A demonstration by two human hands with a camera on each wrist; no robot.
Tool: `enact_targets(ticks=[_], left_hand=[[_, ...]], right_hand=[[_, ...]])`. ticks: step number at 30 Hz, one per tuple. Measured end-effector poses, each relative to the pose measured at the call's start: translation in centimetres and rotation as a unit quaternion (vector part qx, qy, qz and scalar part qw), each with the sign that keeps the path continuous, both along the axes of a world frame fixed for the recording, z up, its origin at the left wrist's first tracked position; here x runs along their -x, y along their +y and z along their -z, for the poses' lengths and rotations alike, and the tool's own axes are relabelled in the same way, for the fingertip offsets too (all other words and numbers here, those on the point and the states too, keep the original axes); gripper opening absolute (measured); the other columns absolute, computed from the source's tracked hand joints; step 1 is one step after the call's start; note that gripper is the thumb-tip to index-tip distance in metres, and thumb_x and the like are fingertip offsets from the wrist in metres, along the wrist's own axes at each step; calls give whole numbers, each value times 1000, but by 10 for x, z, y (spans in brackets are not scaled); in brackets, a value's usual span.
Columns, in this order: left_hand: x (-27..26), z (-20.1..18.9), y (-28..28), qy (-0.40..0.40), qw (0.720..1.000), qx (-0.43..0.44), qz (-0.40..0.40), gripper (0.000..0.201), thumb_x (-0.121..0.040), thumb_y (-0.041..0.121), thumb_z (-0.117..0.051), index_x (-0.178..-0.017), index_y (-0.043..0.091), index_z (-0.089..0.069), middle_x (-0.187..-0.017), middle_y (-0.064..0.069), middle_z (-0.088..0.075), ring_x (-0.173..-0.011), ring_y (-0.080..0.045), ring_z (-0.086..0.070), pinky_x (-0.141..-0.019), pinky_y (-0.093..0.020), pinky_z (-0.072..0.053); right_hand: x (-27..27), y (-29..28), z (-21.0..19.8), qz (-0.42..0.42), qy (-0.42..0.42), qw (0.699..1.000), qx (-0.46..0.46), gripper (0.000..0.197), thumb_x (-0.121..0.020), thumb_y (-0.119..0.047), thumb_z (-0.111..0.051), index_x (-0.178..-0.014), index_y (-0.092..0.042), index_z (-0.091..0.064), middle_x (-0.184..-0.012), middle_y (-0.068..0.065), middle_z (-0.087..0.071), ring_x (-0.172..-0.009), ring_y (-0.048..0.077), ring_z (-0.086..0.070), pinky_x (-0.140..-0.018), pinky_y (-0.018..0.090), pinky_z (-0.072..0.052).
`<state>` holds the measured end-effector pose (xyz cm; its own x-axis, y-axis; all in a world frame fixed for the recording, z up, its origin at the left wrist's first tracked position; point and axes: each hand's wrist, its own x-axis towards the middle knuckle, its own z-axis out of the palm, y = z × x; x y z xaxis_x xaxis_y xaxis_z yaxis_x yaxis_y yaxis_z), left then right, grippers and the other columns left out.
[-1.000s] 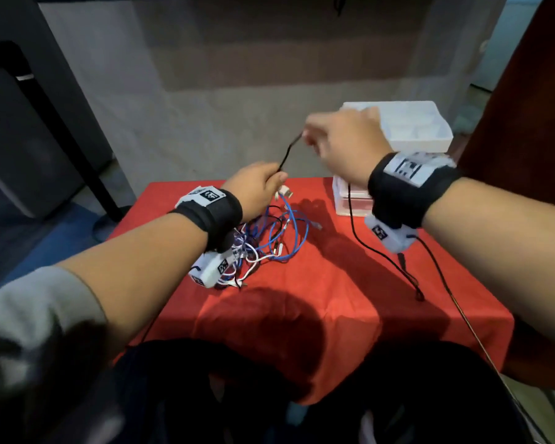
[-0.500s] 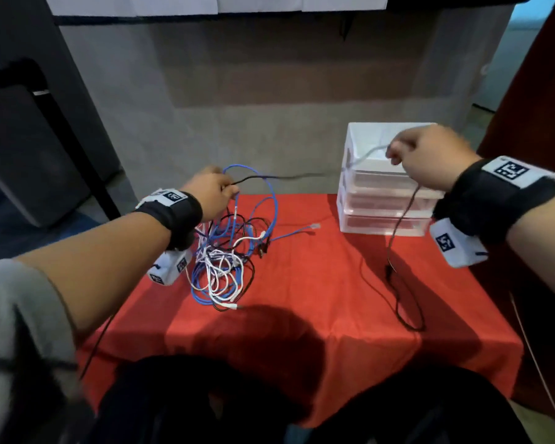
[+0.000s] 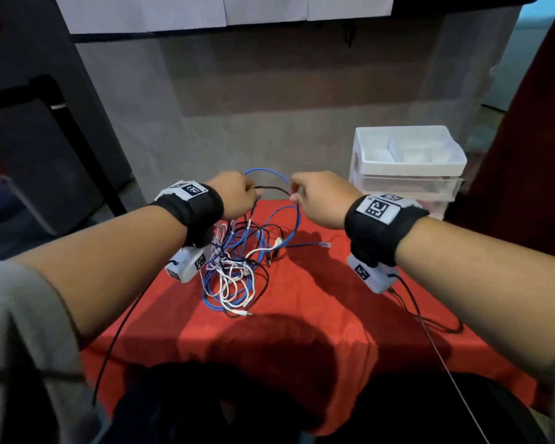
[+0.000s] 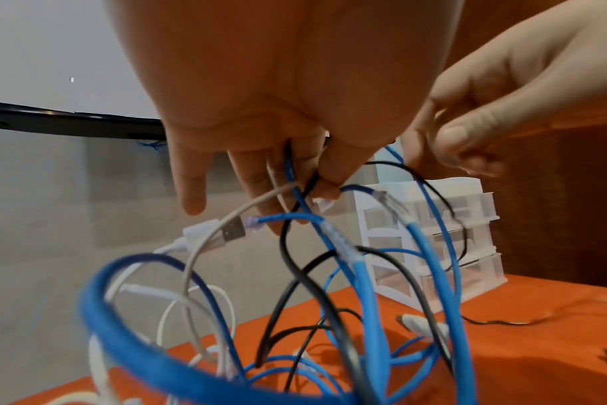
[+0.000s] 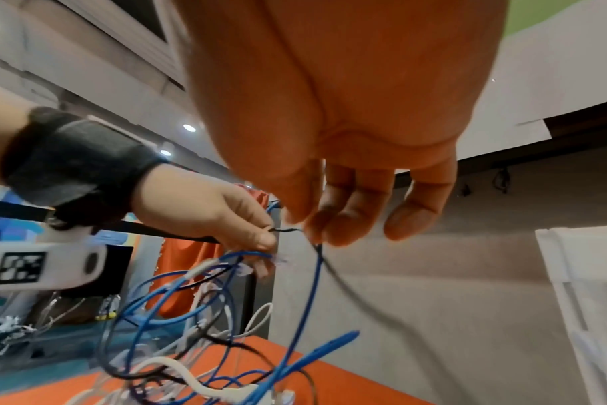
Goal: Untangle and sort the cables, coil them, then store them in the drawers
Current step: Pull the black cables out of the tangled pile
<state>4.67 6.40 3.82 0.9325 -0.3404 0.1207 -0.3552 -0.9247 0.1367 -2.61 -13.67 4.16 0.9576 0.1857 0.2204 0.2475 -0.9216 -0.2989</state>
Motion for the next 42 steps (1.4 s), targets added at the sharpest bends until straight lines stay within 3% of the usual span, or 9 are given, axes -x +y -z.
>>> enact_targets(ticks=[5,12,20,24,27,29,32,36,42], left_hand=[[-2,4,11,-4,999,49,23,39,-101,44,-50,-86,12,-68,-76,-11,-64,-76,-30,-59,-66,-32,-44],[-10,21,27,-13,996,80,45,34,-97,51,-58,-78,24,-66,-66,8,-59,-62,-7,-55,-55,-23,-36],[-32,61,93,15,997,11,-72,40,-104,43,-45,-83,13,-61,-89,-20,-68,-87,-37,-65,-70,-35,-43],[-37,66,95,74,992,40,-95,36,-101,44,-53,-82,16,-65,-83,-8,-67,-87,-31,-66,-68,-29,-40],[-25,44,70,143,976,156,-46,18,-97,34,-64,-112,29,-73,-105,8,-69,-97,-12,-61,-88,-20,-41],[-19,30,55,92,961,262,-12,19,-97,31,-64,-112,27,-75,-112,11,-68,-105,-7,-60,-98,-19,-38],[3,20,24,-124,939,316,48,18,-92,33,-64,-99,19,-72,-105,4,-68,-104,-12,-61,-95,-23,-42],[16,59,-11,-26,969,234,77,47,-88,31,-71,-130,19,-53,-109,3,-61,-100,-14,-60,-89,-26,-45],[-7,105,8,29,993,114,-25,11,-94,28,-63,-97,17,-63,-105,-18,-59,-99,-37,-61,-87,-36,-46]], right_hand=[[-9,-4,-2,-7,20,999,25,27,-98,-42,-62,-114,-21,-64,-93,-4,-56,-93,23,-55,-76,30,-40],[-25,-10,-11,27,-9,1000,-7,20,-100,-24,-52,-89,-16,-67,-89,7,-66,-87,31,-58,-70,31,-41],[-31,-79,-65,111,-111,983,-95,23,-98,-22,-53,-92,-7,-69,-96,18,-70,-92,38,-62,-84,42,-54],[-23,-84,-43,109,-55,991,-54,21,-98,-24,-54,-91,-13,-70,-90,11,-69,-84,33,-61,-75,34,-48],[-22,-76,-29,106,-19,983,-147,25,-101,-21,-50,-86,-11,-67,-77,13,-70,-64,24,-65,-57,23,-52],[-20,-69,-26,99,-19,975,-200,26,-103,-17,-48,-89,-5,-66,-74,13,-65,-56,19,-60,-50,17,-51],[-19,-56,-31,63,-31,973,-222,26,-103,-20,-49,-91,-6,-66,-75,14,-68,-61,22,-64,-67,35,-58],[-11,-32,-61,-1,-51,963,-265,24,-103,-18,-50,-89,-7,-66,-73,13,-67,-57,19,-63,-56,25,-52],[-7,-54,-106,41,-169,922,-345,25,-94,-23,-56,-85,-4,-70,-66,6,-60,-55,15,-57,-58,31,-53]])
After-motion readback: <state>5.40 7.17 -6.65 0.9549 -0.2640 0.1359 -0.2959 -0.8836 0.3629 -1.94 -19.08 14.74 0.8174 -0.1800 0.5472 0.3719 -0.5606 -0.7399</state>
